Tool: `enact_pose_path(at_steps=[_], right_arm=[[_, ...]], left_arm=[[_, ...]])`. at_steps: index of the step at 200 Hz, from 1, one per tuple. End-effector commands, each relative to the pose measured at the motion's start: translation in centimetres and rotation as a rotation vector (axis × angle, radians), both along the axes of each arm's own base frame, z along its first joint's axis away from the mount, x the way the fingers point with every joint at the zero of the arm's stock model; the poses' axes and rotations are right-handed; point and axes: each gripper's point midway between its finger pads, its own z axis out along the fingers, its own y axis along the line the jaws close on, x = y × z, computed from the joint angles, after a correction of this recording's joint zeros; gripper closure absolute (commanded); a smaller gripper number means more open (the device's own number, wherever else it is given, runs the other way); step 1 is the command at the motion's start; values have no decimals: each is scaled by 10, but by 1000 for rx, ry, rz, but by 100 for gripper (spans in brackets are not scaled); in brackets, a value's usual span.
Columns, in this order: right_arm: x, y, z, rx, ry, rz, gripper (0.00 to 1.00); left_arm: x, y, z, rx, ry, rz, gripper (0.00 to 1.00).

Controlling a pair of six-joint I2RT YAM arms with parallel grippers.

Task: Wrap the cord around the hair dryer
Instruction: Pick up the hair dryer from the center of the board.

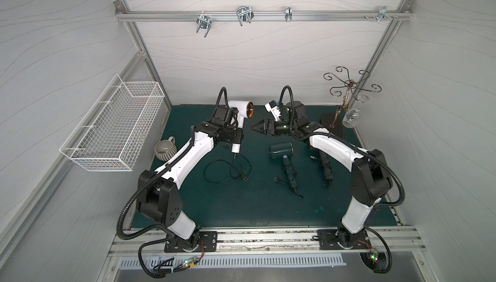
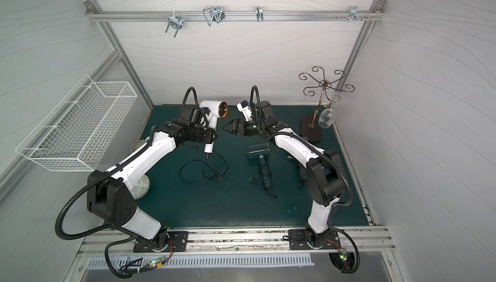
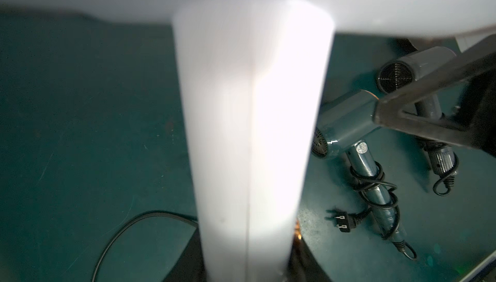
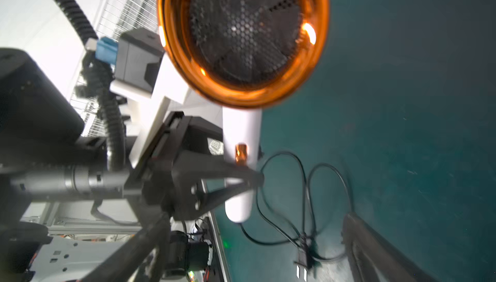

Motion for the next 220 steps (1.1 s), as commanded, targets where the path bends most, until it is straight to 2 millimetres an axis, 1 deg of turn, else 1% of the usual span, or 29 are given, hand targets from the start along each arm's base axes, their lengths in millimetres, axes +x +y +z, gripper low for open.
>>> enact_pose_path(at_steps=[1,12,35,52,77,100,113,128,140,169,184,193,205,211,220], right_arm=[[12,15,11,82,-27,-32,3],[14,18,11,109,-29,-40,6],[17,24,14,160,-37,-50,14],[18,30,10,172,-40,-59,18],[23,35,8,196,-55,-98,21],[27,40,12,243,-61,-102,25],[26,45,13,262,-63,-96,26],[25,51,9,266,-62,-94,28],[26,52,6,278,-69,-113,30],[25,53,9,306,-109,-118,32],[26,55,10,315,-117,-110,39],[26,57,11,319,-114,-99,47],[26,58,11,327,-115,-89,60],[25,59,13,333,-118,-83,63],[23,59,14,339,-122,-68,64]], left_arm=[[16,-17,72,-98,-209,-32,100],[14,-20,74,-109,-210,-41,100],[12,-24,71,-114,-204,-54,100],[11,-29,72,-122,-206,-64,100],[9,-35,75,-130,-213,-79,100],[6,-41,72,-137,-204,-95,100],[5,-42,71,-141,-203,-101,100],[4,-45,71,-146,-204,-108,100],[4,-44,71,-140,-206,-107,100],[0,-47,68,-151,-198,-125,100],[-3,-51,66,-170,-188,-145,100],[-5,-54,65,-179,-183,-156,100],[-6,-54,65,-176,-187,-161,100],[-6,-55,65,-174,-187,-170,100],[-7,-57,65,-176,-184,-185,100]])
